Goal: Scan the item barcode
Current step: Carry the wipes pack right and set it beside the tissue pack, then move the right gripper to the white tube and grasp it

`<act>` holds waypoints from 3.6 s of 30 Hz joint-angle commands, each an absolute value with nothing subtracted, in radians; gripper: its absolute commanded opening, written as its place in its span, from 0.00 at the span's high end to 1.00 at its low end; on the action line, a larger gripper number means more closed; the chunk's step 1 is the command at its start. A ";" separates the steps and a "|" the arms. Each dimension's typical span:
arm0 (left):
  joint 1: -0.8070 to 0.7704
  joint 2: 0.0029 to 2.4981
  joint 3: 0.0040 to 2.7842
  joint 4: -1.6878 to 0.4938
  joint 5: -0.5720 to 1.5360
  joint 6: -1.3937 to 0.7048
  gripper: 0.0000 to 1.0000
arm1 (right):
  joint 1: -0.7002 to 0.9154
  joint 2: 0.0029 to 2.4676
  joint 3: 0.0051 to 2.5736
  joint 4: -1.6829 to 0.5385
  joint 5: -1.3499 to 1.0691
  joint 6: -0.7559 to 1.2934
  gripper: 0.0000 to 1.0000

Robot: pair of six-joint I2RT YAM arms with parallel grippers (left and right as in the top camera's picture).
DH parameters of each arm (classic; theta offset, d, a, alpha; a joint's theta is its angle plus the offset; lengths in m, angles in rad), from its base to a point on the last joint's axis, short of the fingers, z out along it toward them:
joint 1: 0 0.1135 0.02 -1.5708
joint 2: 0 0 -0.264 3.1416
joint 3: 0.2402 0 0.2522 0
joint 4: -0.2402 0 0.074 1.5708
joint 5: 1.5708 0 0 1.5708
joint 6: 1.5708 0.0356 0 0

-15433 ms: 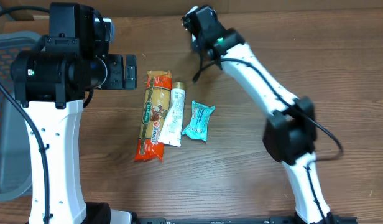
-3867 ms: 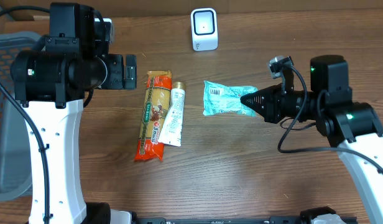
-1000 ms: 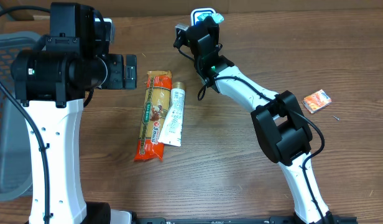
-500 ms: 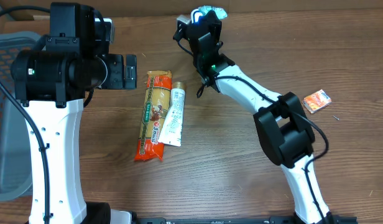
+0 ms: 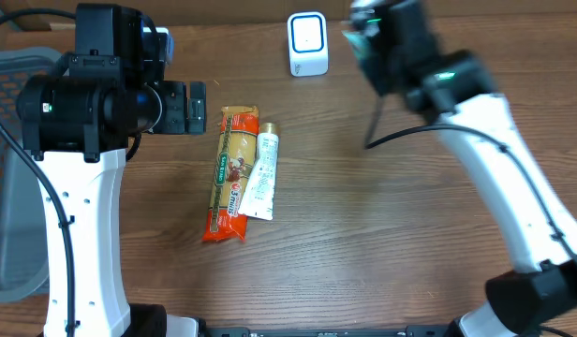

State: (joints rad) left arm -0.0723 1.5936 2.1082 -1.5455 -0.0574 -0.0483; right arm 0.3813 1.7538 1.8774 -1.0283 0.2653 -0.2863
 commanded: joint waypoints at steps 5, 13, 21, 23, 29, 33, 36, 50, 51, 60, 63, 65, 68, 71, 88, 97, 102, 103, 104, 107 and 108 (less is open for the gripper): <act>-0.079 1.597 2.116 -1.544 -0.059 -0.029 0.00 | 0.072 1.757 1.804 -1.223 -0.133 0.224 0.96; -0.079 1.597 2.116 -1.544 -0.059 -0.029 0.00 | -0.119 1.777 1.491 -1.012 -0.134 0.417 0.97; -0.079 1.597 2.116 -1.544 -0.059 -0.029 0.00 | -0.174 1.777 1.284 -0.732 -0.124 0.416 0.89; -0.079 1.597 2.116 -1.544 -0.059 -0.029 0.00 | -0.180 1.777 1.281 -0.731 -0.102 0.415 0.89; -0.079 1.597 2.116 -1.544 -0.059 -0.029 0.00 | -0.199 1.777 1.282 -0.796 -0.080 0.416 0.72; -0.079 1.597 2.116 -1.544 -0.059 -0.029 0.00 | -0.217 1.775 1.288 -0.838 -0.080 0.415 0.59; -0.079 1.597 2.116 -1.544 -0.059 -0.029 0.00 | -0.226 1.774 1.317 -0.884 -0.080 0.412 0.59; -0.079 1.597 2.116 -1.544 -0.059 -0.029 0.00 | -0.134 1.739 1.554 -1.113 -0.429 0.216 0.58; -0.079 1.597 2.116 -1.544 -0.059 -0.029 0.00 | -0.112 1.740 1.553 -1.111 -0.464 0.208 0.58; -0.079 1.597 2.116 -1.544 -0.059 -0.029 0.00 | 0.194 1.768 1.551 -0.987 -0.492 0.221 0.39; -0.079 1.597 2.116 -1.544 -0.059 -0.029 0.00 | 0.297 1.817 1.549 -0.913 -0.492 0.265 0.38; -0.079 1.597 2.116 -1.544 -0.059 -0.029 0.00 | 0.354 1.852 1.549 -0.874 -0.492 0.288 0.38; -0.079 1.597 2.116 -1.544 -0.059 -0.029 0.00 | 0.437 1.907 1.549 -0.817 -0.495 0.301 0.39; -0.079 1.597 2.116 -1.544 -0.059 -0.029 0.00 | 0.517 1.966 1.549 -0.735 -0.495 0.323 0.39; -0.079 1.597 2.116 -1.544 -0.059 -0.029 0.00 | 0.648 2.127 1.537 -0.552 -0.365 0.425 0.39; -0.079 1.597 2.116 -1.544 -0.059 -0.029 0.00 | 0.648 2.175 1.523 -0.561 -0.473 0.459 0.38; -0.079 1.597 2.116 -1.544 -0.059 -0.029 0.00 | 0.648 2.175 1.499 -0.559 -0.475 0.502 0.35; -0.079 1.597 2.116 -1.544 -0.059 -0.029 0.00 | 0.648 2.175 1.494 -0.558 -0.477 0.502 0.34; -0.079 1.597 2.116 -1.544 -0.059 -0.029 0.00 | 0.648 2.176 1.490 -0.558 -0.485 0.502 0.34; -0.079 1.597 2.116 -1.544 -0.059 -0.029 0.00 | 0.648 2.186 1.485 -0.545 -0.562 0.466 0.34; -0.079 1.597 2.116 -1.544 -0.059 -0.029 0.00 | 0.648 2.191 1.485 -0.537 -0.587 0.459 0.34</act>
